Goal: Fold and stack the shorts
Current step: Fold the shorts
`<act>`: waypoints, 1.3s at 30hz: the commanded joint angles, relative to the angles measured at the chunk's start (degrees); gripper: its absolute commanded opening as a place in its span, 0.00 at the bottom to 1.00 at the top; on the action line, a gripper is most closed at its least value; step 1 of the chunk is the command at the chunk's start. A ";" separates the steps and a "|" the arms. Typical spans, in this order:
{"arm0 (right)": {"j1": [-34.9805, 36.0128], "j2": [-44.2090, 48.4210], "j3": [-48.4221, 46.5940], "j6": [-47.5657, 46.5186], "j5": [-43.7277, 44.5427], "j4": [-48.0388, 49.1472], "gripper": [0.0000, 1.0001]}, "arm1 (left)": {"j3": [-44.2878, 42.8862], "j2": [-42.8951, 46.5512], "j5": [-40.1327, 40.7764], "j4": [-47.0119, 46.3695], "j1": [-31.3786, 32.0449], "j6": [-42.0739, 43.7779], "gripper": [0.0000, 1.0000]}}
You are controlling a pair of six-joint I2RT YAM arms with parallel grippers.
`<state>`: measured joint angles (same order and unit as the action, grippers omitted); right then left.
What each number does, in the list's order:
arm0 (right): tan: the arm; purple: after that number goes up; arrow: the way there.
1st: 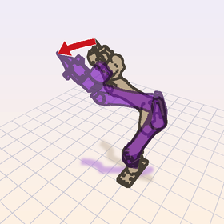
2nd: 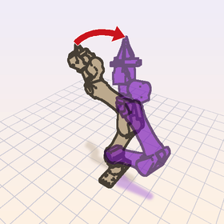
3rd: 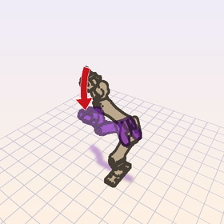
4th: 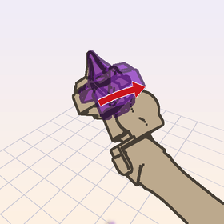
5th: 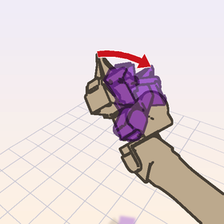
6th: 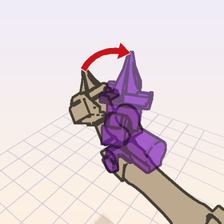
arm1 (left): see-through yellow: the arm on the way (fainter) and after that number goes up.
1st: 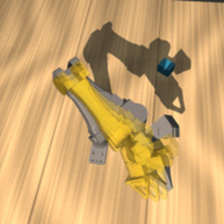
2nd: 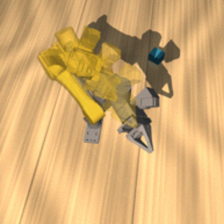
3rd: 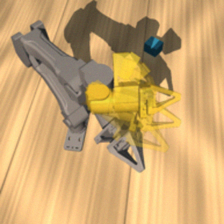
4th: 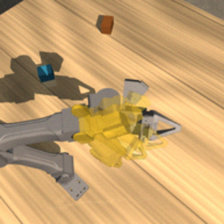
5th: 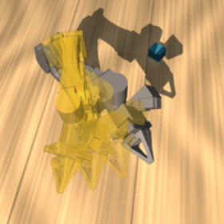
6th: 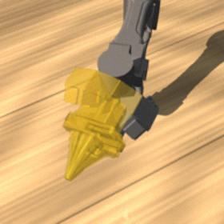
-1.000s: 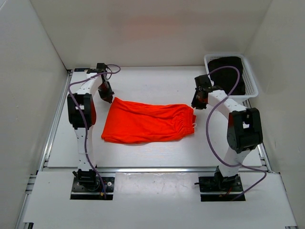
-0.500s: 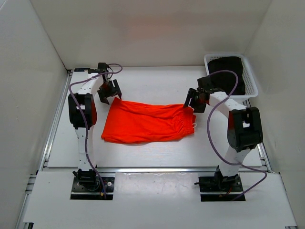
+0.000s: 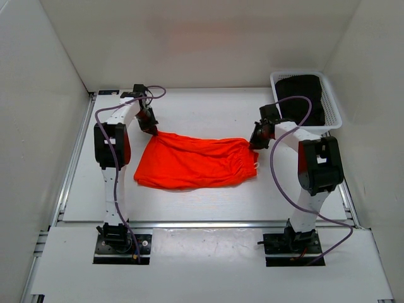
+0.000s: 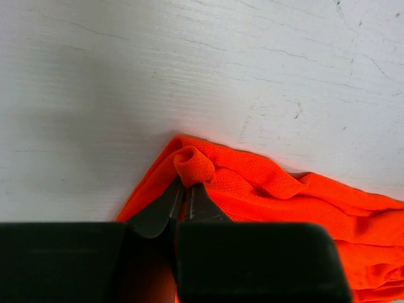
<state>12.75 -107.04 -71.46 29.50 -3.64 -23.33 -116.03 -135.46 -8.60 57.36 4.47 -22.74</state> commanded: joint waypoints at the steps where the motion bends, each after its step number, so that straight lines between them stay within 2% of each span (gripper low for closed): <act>1: -0.10 2.96 1.05 1.18 5.56 0.12 0.00 | -1.49 3.44 -0.02 -0.67 0.19 0.33 0.10; 8: -0.10 9.74 4.49 3.73 12.77 0.65 0.00 | 2.47 9.86 1.04 -0.67 -1.83 0.32 0.10; 12: -0.10 10.80 5.89 5.74 16.91 0.66 0.00 | 2.47 9.25 1.04 -0.67 -2.36 0.33 0.10; 18: -0.10 9.58 4.58 5.22 15.68 0.66 0.00 | -0.25 5.48 -1.15 -0.67 -2.36 0.33 0.10; 19: -0.10 9.57 4.58 5.22 14.98 0.66 0.10 | -0.77 5.47 -1.68 -0.15 -2.36 0.33 0.16; 20: -0.10 10.10 4.58 5.22 14.28 0.66 0.18 | -1.82 4.69 -1.68 0.38 -2.36 0.33 0.32; 21: -0.10 11.15 4.58 5.22 14.27 0.66 0.28 | -1.83 4.68 -2.20 0.38 -2.36 0.33 0.42; 22: -0.10 11.94 4.58 5.22 14.27 0.66 0.56 | -2.44 4.68 -2.21 0.38 -2.36 0.33 0.56; 24: -0.10 14.40 4.58 6.18 16.54 -2.75 0.83 | -2.45 4.68 -1.34 1.00 -2.36 0.33 0.88; 26: -1.41 18.07 6.75 7.59 16.04 -4.52 0.99 | -2.45 5.90 0.59 1.79 -2.36 0.33 1.00; 30: -4.40 25.91 15.87 9.61 7.27 -2.52 0.99 | 1.93 10.55 2.44 1.79 -4.38 0.33 1.00; 32: -7.02 29.41 20.29 10.66 -1.66 0.37 0.99 | 5.44 14.51 2.45 1.00 -5.16 0.33 1.00; 35: -9.50 32.07 28.02 13.21 -9.08 2.67 0.99 | 8.53 19.96 2.97 0.29 -6.31 0.33 1.00; 39: -9.50 34.80 38.04 20.68 -17.27 13.45 0.99 | 13.79 26.46 4.20 -0.23 -6.32 0.33 1.00</act>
<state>3.11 -74.00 -38.06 43.92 -10.31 -18.09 -104.05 -118.50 -6.15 58.39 -2.02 -22.76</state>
